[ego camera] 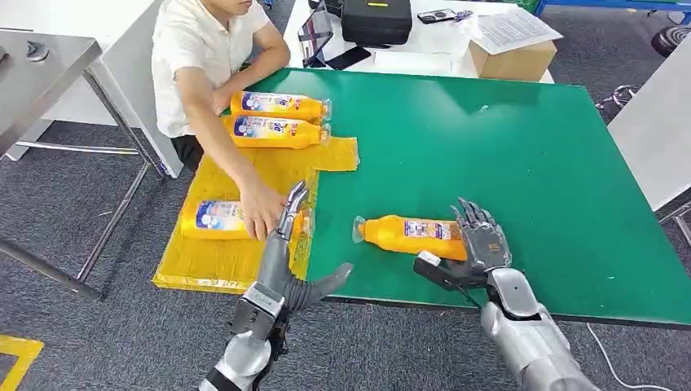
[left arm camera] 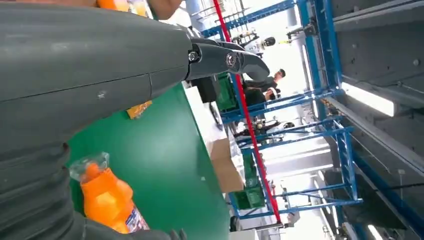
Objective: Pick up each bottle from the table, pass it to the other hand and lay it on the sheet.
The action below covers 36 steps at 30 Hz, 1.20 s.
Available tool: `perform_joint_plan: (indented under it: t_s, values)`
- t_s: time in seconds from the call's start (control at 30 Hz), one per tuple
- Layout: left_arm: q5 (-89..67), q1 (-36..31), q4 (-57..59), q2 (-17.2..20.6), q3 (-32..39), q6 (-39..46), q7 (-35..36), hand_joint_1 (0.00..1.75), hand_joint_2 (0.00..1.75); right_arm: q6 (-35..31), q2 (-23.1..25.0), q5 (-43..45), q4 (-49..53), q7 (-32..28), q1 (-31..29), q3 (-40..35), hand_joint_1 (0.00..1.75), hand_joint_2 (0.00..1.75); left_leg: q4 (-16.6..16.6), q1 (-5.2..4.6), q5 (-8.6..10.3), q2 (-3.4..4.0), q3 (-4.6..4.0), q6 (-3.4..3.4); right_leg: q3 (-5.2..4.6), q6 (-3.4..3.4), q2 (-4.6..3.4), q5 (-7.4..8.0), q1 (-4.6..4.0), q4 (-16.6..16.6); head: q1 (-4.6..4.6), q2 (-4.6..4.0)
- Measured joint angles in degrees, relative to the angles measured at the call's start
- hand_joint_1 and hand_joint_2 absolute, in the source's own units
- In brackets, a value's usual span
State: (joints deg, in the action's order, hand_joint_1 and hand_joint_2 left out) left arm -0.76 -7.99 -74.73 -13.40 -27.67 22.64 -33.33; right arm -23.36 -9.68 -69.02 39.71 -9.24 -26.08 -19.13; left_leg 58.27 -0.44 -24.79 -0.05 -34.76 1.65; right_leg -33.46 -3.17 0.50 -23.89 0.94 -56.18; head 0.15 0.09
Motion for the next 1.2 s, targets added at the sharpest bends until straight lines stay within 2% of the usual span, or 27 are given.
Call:
perform_joint_plan:
  t_s: [0.03,0.1,0.13,0.23,0.27,0.47,0.5,0.6,0.7,0.77,1.2]
  values:
    - [0.09,-0.14,0.07,0.00,0.00,0.02,0.13,0.00,1.75,2.17,0.11,0.70,-1.27,0.15,-1.06,-0.24,1.64,1.75,0.00,0.00,-0.01,0.06,0.08,0.00,0.06,0.00,-0.02,0.00,0.00,0.01,-0.02,0.00]
    - [0.13,-0.42,0.24,0.00,-0.02,0.00,0.24,0.00,1.75,7.34,0.15,2.18,-3.59,0.54,-2.88,-0.67,1.66,1.75,0.00,0.01,-0.04,0.09,0.31,-0.01,0.25,0.02,-0.04,-0.02,0.00,0.04,0.02,0.00]
    - [0.13,-0.47,0.31,0.00,0.00,-0.02,0.26,0.00,1.75,8.96,0.13,2.53,-4.50,0.78,-3.51,-0.94,1.73,1.75,0.00,0.01,-0.06,0.10,0.40,-0.01,0.32,0.03,-0.06,-0.03,-0.01,0.04,0.00,0.00]
    - [0.15,-0.65,0.48,0.00,-0.02,-0.50,0.48,0.00,1.75,13.42,-0.09,3.71,-6.47,1.70,-5.38,-1.95,1.75,1.75,-0.01,0.00,-0.07,0.13,0.55,-0.01,0.32,0.03,-0.11,-0.04,0.00,0.07,-0.02,0.00]
    - [0.15,-0.71,0.52,0.00,-0.04,-0.63,0.57,0.00,1.75,14.41,-0.20,3.97,-7.05,1.70,-5.84,-2.29,1.75,1.75,-0.01,0.00,-0.06,0.11,0.64,-0.01,-0.05,0.03,-0.10,-0.04,0.00,0.08,0.04,0.00]
    - [0.22,-1.02,0.90,0.00,-0.07,-0.87,0.74,0.00,1.75,14.96,-0.70,5.73,-8.50,-0.07,-6.88,-3.37,1.75,1.75,0.00,0.00,-0.03,0.08,0.82,0.05,0.70,-0.01,-0.08,0.01,0.00,0.08,0.04,0.00]
    - [0.26,-1.04,0.94,0.00,-0.07,-0.98,0.74,0.00,1.75,15.41,-0.72,7.93,-8.50,-2.23,-6.82,-3.32,1.75,1.75,0.00,0.00,-0.03,0.08,0.84,0.05,0.72,-0.02,-0.08,0.02,0.00,0.08,0.00,0.00]
    - [1.84,-1.25,1.12,-0.07,-0.04,-1.05,0.41,0.00,1.75,21.55,-0.96,21.76,-7.79,-13.61,-5.79,-1.61,1.75,1.75,0.00,0.06,-0.09,0.14,0.96,0.02,0.86,-0.02,-0.13,0.01,-0.07,0.09,0.07,0.00]
    - [8.81,-1.35,1.46,-0.59,0.15,-3.95,1.68,0.00,1.75,25.84,0.08,35.23,-3.37,-21.07,-1.26,1.04,1.75,1.75,-0.01,0.06,-0.14,0.18,0.95,0.00,0.88,-0.01,-0.19,0.01,-0.08,0.10,0.02,0.00]
    - [13.65,-1.23,1.49,-0.90,0.57,-5.78,3.13,0.00,1.75,25.85,0.79,39.18,-0.35,-21.55,1.49,2.26,1.75,1.75,-0.01,0.08,-0.14,0.14,0.89,-0.01,0.84,0.00,-0.18,0.00,-0.11,0.09,0.00,0.00]
    - [16.95,-1.11,1.49,-1.05,0.96,-6.74,4.35,0.00,1.75,25.61,1.42,40.90,1.83,-21.62,2.92,2.71,1.75,1.75,-0.01,0.10,-0.14,0.14,0.84,-0.01,0.79,0.00,-0.18,0.00,-0.12,0.08,0.00,0.00]
